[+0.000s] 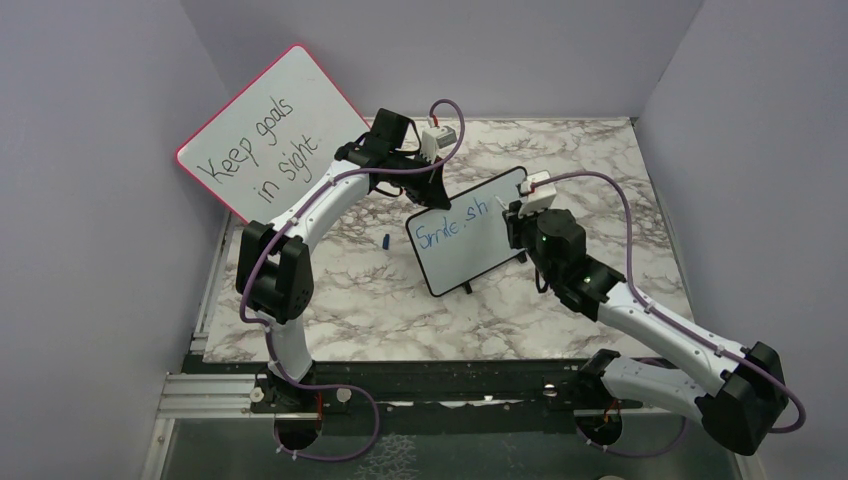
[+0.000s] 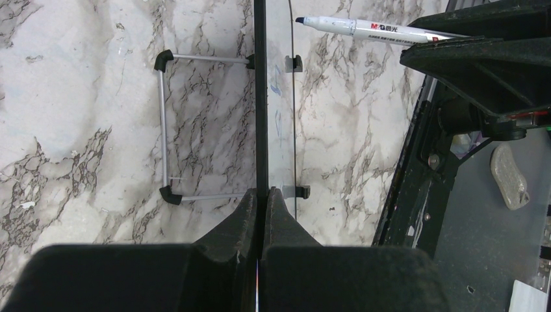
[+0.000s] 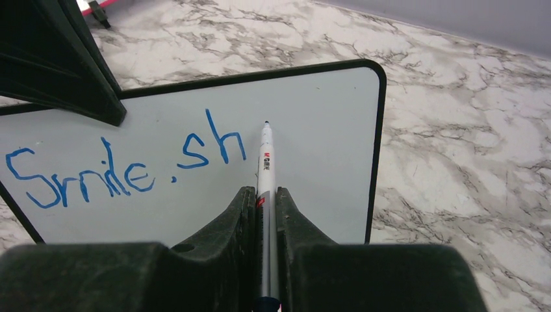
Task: Write a sentence on the whiteboard
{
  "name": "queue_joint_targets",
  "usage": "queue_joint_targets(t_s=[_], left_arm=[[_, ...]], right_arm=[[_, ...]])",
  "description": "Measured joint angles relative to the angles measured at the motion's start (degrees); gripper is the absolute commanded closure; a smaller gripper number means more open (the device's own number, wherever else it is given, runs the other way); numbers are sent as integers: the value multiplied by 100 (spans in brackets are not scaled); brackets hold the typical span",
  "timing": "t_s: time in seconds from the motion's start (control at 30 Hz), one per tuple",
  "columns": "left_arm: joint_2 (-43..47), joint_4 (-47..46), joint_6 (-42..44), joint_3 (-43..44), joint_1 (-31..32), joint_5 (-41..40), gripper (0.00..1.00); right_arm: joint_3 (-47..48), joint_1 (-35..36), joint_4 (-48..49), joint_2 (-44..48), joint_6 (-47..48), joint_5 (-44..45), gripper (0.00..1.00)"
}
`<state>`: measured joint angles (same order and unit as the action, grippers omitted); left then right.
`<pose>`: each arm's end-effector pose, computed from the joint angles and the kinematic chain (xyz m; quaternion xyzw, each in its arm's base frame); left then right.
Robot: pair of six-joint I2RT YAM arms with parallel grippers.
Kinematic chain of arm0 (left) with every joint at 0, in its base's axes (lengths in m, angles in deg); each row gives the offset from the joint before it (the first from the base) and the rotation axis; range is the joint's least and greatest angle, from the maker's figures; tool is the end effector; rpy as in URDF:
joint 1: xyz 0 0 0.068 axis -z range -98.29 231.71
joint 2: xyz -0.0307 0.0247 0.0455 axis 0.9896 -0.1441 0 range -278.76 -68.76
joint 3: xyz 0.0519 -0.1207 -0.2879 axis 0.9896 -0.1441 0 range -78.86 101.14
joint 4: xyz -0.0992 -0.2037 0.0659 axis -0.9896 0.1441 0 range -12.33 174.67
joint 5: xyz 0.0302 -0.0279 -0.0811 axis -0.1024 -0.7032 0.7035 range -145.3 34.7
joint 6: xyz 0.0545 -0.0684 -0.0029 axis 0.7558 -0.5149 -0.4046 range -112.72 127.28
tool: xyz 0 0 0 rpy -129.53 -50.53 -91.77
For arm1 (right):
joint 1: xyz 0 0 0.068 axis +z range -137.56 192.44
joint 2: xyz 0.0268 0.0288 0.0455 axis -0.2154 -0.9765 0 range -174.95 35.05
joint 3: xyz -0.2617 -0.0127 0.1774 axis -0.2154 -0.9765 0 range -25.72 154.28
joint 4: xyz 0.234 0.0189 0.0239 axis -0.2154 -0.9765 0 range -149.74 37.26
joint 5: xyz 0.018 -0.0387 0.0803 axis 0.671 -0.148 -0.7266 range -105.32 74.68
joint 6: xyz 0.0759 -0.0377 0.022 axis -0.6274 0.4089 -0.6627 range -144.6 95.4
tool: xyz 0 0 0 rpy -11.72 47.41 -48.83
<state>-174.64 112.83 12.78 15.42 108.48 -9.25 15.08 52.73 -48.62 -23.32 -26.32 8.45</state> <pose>0.3476 -0.2378 0.3325 0.3761 0.7819 -0.4199 0.2662 0.1915 0.1215 0.3342 -0.1334 0.7673 0.0663 0.6237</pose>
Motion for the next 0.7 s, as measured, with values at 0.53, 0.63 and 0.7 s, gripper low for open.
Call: queue_joint_targets(t_s=[0.53, 0.63, 0.7], left_arm=[[0, 0, 0, 0, 0, 0, 100], [-2, 2, 0, 0, 0, 2, 100], [-2, 0, 4, 0, 0, 0, 100]], right_arm=[[0, -61, 229, -251, -42, -334, 99], [0, -76, 271, -286, -44, -348, 99], [0, -92, 295, -313, -44, -352, 99]])
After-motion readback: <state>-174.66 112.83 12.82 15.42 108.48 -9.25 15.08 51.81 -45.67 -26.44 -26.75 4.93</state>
